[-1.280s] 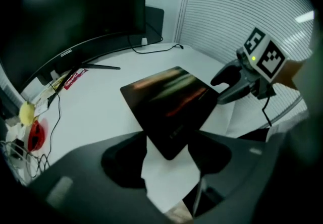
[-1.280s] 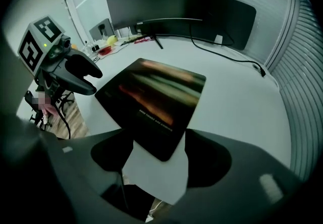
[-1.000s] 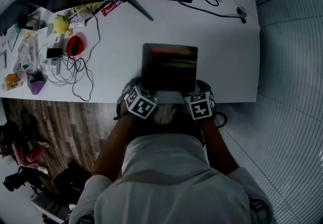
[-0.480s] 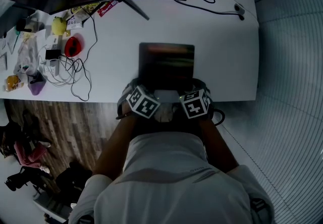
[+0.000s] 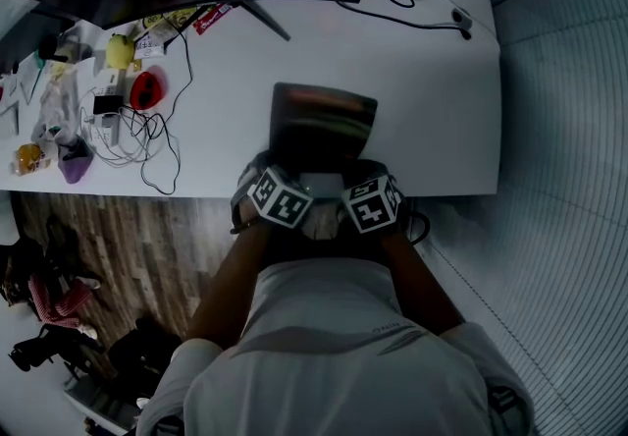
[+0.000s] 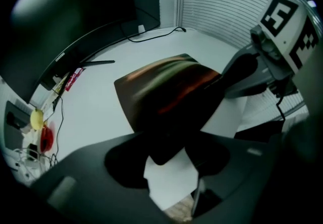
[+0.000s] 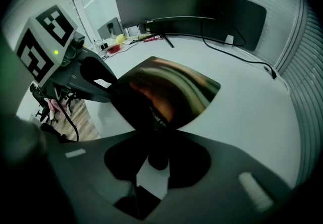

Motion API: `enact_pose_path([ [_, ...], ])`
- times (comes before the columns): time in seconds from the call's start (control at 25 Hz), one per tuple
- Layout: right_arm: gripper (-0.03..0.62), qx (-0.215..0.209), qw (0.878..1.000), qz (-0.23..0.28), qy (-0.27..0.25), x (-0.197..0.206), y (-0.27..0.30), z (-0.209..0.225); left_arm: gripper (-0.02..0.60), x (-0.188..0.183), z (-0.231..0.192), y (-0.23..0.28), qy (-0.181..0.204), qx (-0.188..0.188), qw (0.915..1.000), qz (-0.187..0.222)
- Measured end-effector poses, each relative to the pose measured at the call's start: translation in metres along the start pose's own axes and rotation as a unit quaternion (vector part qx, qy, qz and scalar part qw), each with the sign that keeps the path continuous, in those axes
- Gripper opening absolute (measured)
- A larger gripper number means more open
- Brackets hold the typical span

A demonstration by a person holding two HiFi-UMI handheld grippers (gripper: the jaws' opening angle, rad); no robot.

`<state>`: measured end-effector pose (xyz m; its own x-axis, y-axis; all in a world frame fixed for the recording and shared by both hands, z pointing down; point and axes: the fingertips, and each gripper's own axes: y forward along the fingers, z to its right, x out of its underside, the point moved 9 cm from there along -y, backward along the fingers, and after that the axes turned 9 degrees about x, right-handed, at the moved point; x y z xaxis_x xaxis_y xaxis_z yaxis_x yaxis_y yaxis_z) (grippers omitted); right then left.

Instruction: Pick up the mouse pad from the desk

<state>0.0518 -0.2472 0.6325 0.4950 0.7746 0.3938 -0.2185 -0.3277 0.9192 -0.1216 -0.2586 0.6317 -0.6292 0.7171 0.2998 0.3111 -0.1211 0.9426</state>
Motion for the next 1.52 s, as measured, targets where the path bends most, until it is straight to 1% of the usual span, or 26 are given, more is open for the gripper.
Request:
enact_pose_path([
  [0.08,0.098,-0.003,1.0,0.002,0.003,-0.002,0.001,0.002,0.257,-0.004,-0.009,0.0,0.001,-0.013,0.9998,-0.011],
  [0.12,0.097,-0.003,1.0,0.002,0.003,-0.002,0.002,0.002,0.3,-0.005,-0.012,0.0,-0.003,-0.012,0.9998,-0.017],
  [0.16,0.098,-0.004,1.0,0.002,0.003,-0.003,0.002,0.002,0.311,-0.005,-0.014,0.001,-0.015,-0.002,0.9997,-0.02],
  [0.24,0.098,-0.005,1.0,0.002,0.005,-0.003,0.002,0.001,0.245,-0.003,-0.016,0.003,-0.049,0.026,0.9983,-0.018],
  [0.32,0.097,-0.005,1.0,0.004,0.006,-0.003,0.001,0.0,0.25,-0.002,-0.016,0.002,-0.062,0.034,0.9974,-0.016],
  [0.48,0.097,-0.005,1.0,0.007,0.006,-0.003,-0.002,-0.001,0.238,-0.003,-0.014,0.0,-0.064,0.033,0.9972,-0.019],
  [0.64,0.097,-0.004,1.0,0.01,0.009,-0.002,-0.006,0.0,0.225,-0.002,-0.011,-0.003,-0.065,0.035,0.9973,-0.008],
  [0.8,0.097,-0.006,1.0,0.009,0.011,-0.002,-0.007,0.001,0.159,-0.003,-0.004,-0.004,-0.064,0.031,0.9974,0.003],
  [0.92,0.096,-0.007,1.0,0.011,0.012,-0.002,-0.007,0.002,0.092,-0.003,0.0,-0.003,-0.07,0.047,0.9964,0.013],
  [0.96,0.093,-0.007,1.0,0.015,0.014,-0.002,-0.007,0.002,0.058,-0.003,0.001,-0.003,-0.073,0.054,0.9957,0.019],
  [1.0,0.087,-0.007,1.0,0.019,0.014,-0.002,-0.007,0.001,0.051,-0.002,0.001,-0.004,-0.076,0.059,0.995,0.026],
  [1.16,0.047,0.0,0.998,0.052,0.019,-0.009,-0.012,0.004,0.052,-0.005,-0.005,-0.014,-0.09,0.071,0.9907,0.073],
  [1.28,0.04,0.008,0.997,0.077,0.028,-0.018,-0.014,0.012,0.051,-0.012,-0.012,-0.019,-0.098,0.086,0.9851,0.113],
  [1.4,0.037,0.014,0.993,0.109,0.039,-0.029,-0.023,0.022,0.049,-0.024,-0.016,-0.029,-0.1,0.08,0.9796,0.155],
  [1.52,0.035,0.025,0.987,0.151,0.047,-0.033,-0.056,0.026,0.048,-0.035,-0.002,-0.056,-0.094,0.068,0.9717,0.206],
])
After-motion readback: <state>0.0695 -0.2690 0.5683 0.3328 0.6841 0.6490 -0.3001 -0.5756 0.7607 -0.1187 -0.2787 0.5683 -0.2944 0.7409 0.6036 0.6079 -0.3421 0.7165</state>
